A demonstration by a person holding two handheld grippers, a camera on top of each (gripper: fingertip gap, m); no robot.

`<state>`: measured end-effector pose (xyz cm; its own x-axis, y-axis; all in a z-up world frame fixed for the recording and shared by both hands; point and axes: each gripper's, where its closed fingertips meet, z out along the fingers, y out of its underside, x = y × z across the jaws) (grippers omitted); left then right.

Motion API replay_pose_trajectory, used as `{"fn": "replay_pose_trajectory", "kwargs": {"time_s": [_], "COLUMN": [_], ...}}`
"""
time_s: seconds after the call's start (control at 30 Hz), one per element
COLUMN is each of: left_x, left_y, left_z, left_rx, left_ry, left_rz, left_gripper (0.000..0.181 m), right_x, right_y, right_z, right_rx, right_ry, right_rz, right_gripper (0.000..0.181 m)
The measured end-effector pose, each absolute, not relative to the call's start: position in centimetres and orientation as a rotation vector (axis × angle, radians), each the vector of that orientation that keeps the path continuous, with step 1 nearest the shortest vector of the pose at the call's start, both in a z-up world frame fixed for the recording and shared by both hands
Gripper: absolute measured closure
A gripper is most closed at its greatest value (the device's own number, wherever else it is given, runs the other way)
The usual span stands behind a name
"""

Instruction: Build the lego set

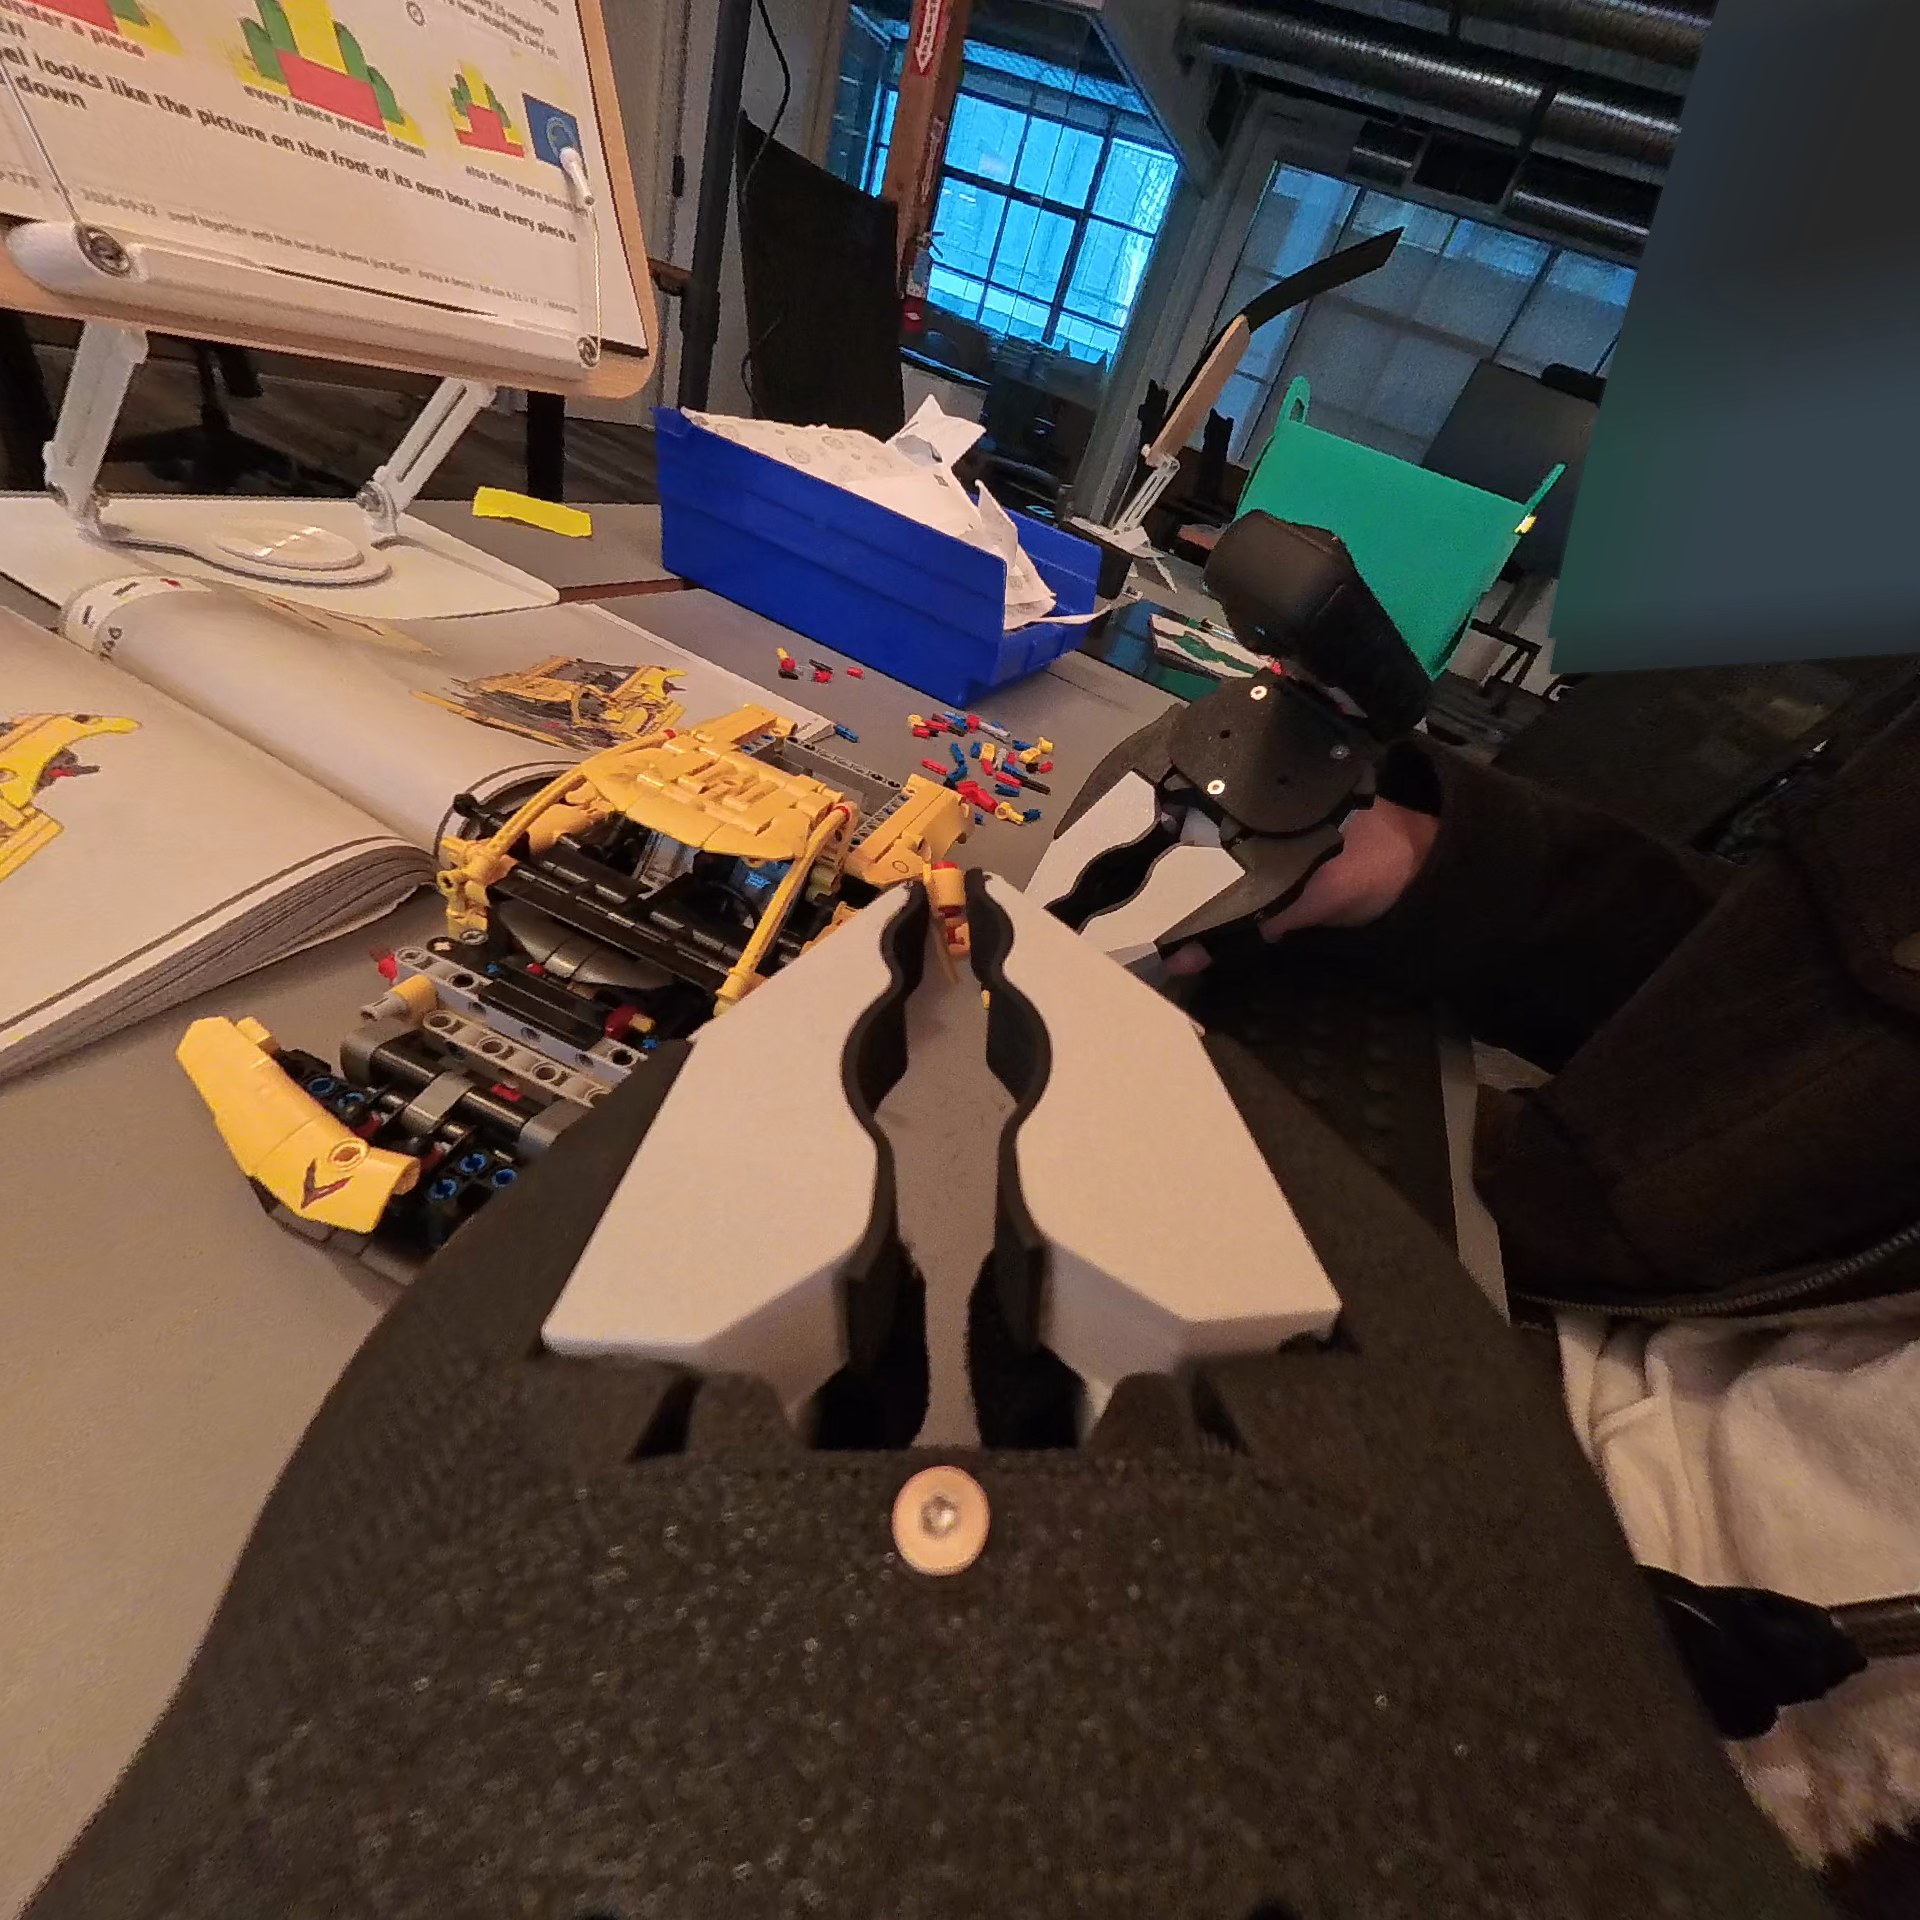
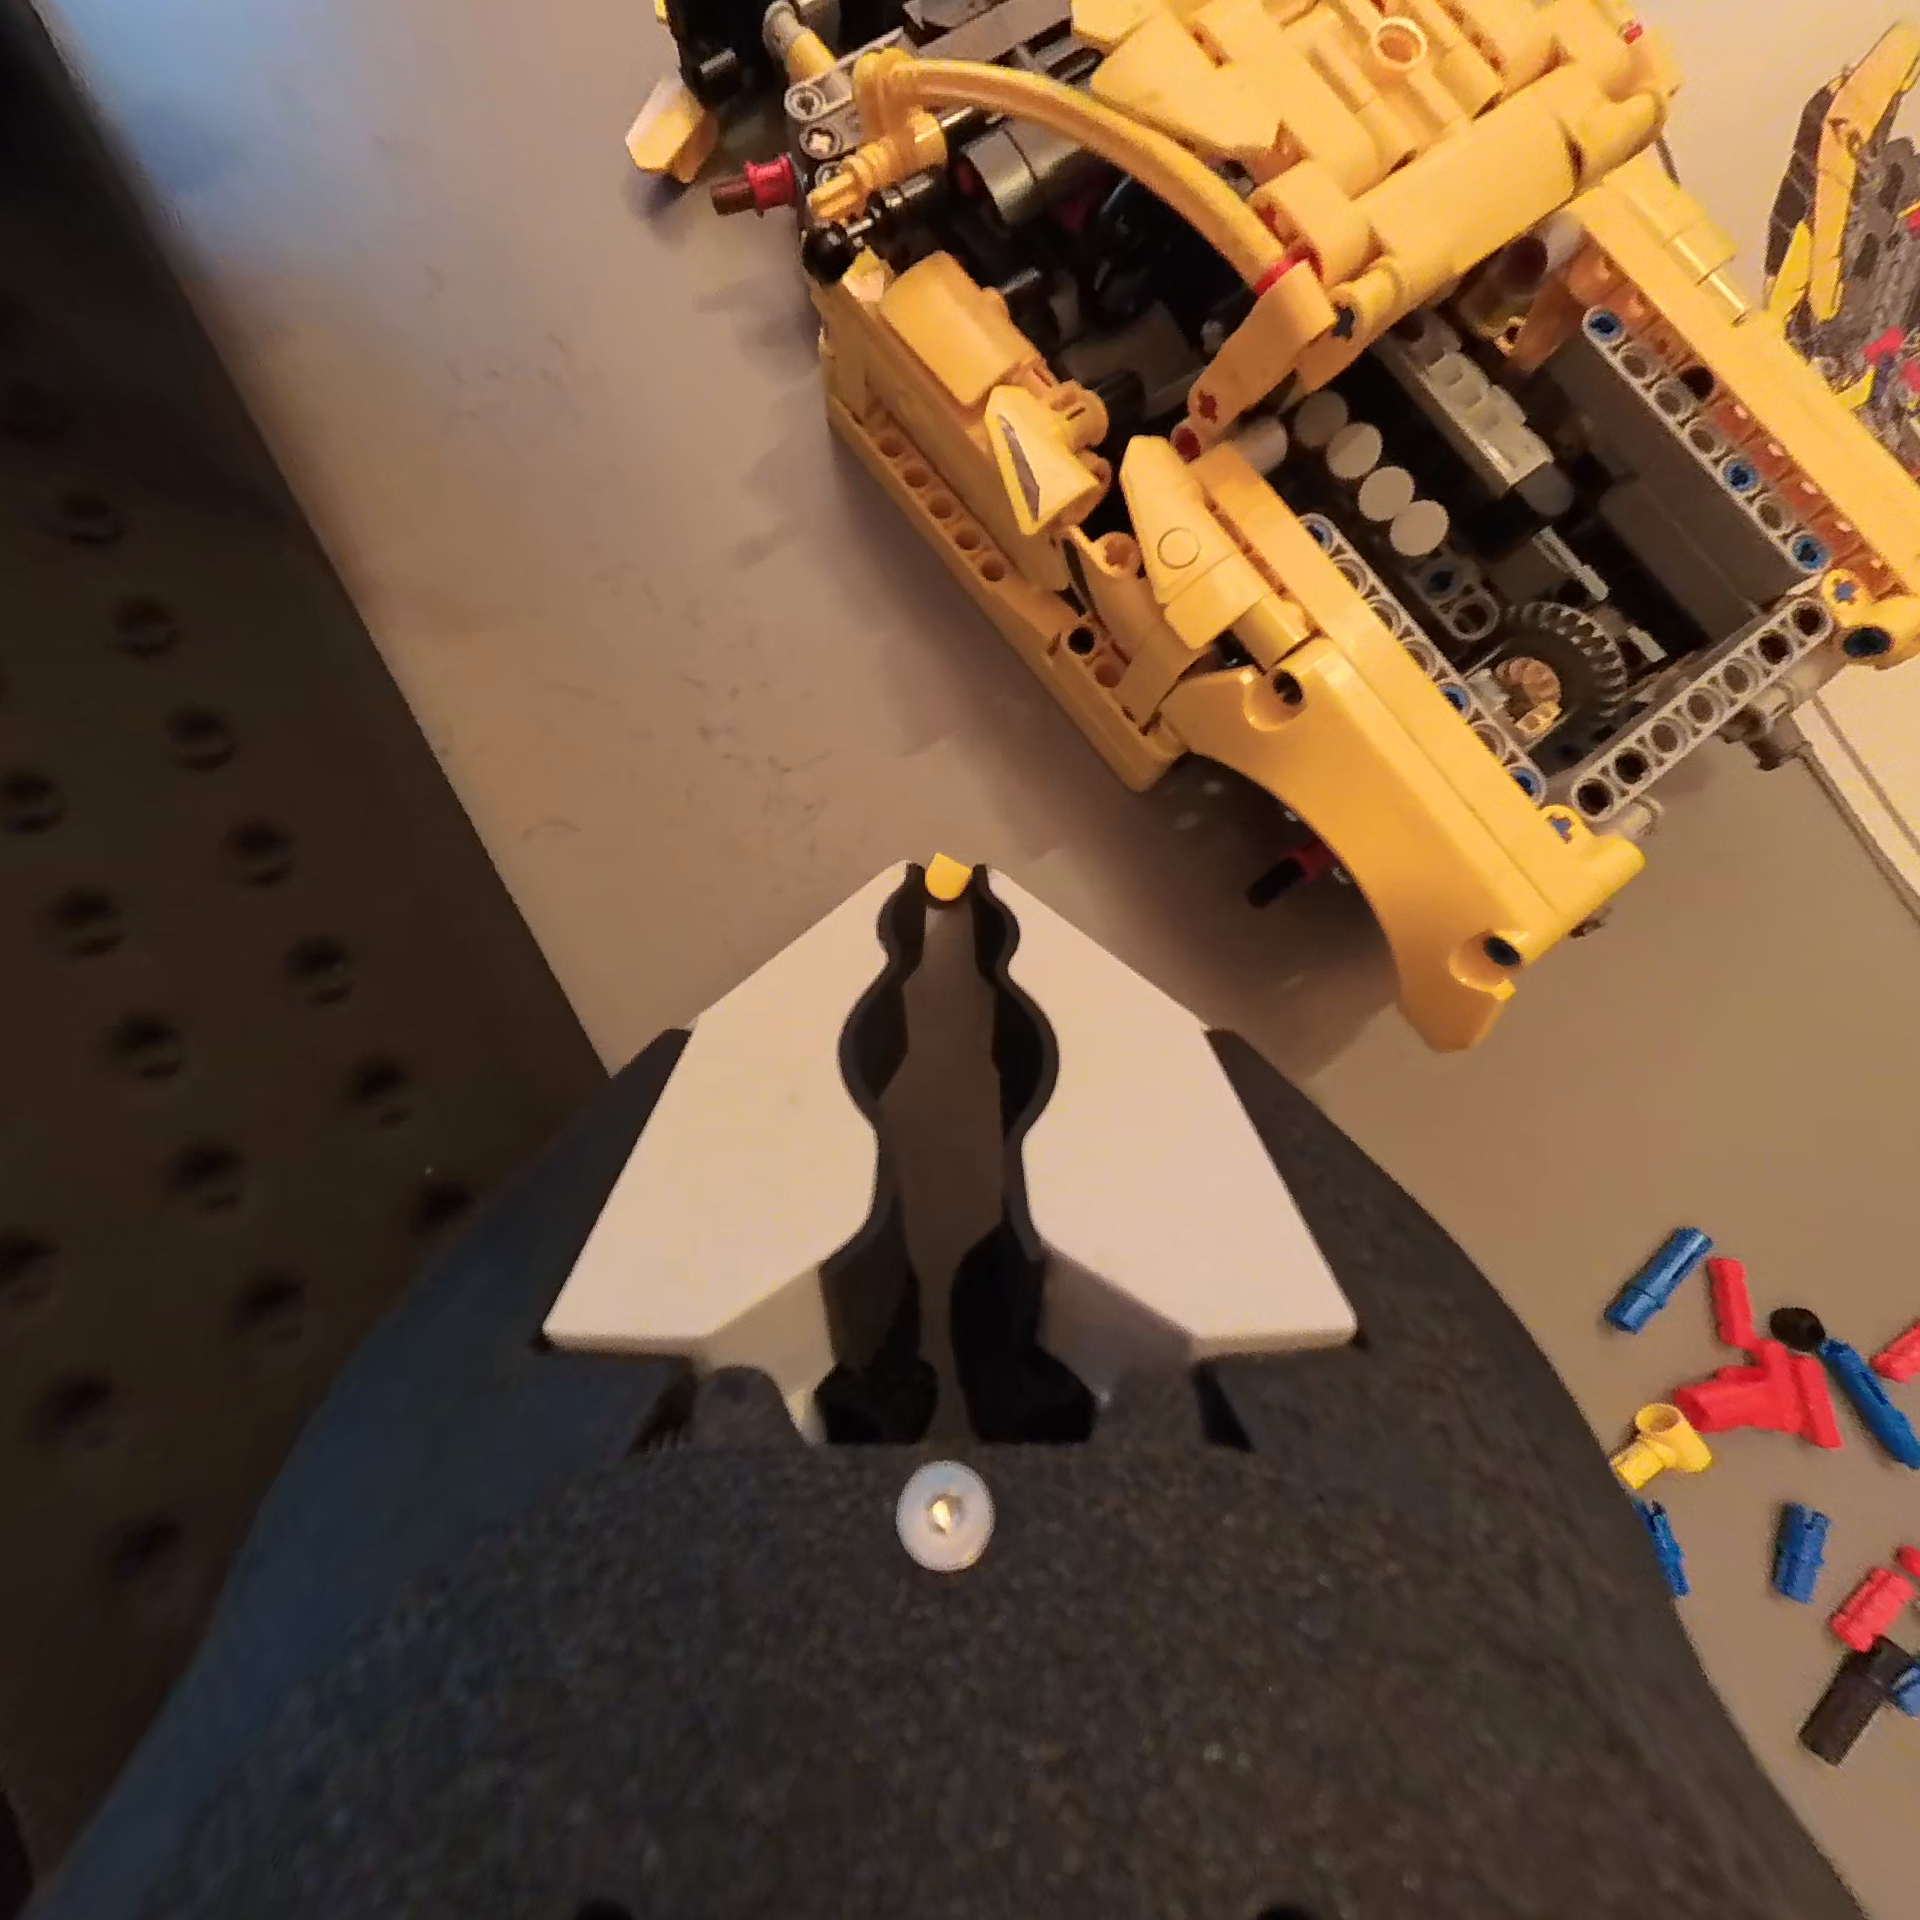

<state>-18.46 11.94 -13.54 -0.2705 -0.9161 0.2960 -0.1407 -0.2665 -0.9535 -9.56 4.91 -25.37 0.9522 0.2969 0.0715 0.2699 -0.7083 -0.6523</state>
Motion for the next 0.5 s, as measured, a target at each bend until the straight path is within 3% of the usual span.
{"fn": "replay_pose_trajectory", "kwargs": {"time_s": [0.13, 0.37, 0.5], "left_x": [-18.6, -18.6, -18.6], "left_y": [11.4, 9.3, 9.2], "left_z": [-12.9, -12.3, -12.4], "left_rx": [-1.237, -0.930, -0.905], "left_ry": [1.371, 1.467, 1.479], "left_rz": [-1.534, -1.275, -1.231], "left_gripper": [0.174, 0.174, 0.174], "right_x": [-10.3, -16.7, -18.9], "right_y": [5.4, 9.0, 9.7], "right_z": [-24.4, -12.5, -12.7], "right_rx": [-2.348, -1.793, -1.814], "right_ry": [-0.369, -0.094, -0.130], "right_rz": [0.128, 0.836, 0.901], "right_gripper": [0.174, 0.175, 0.175]}}
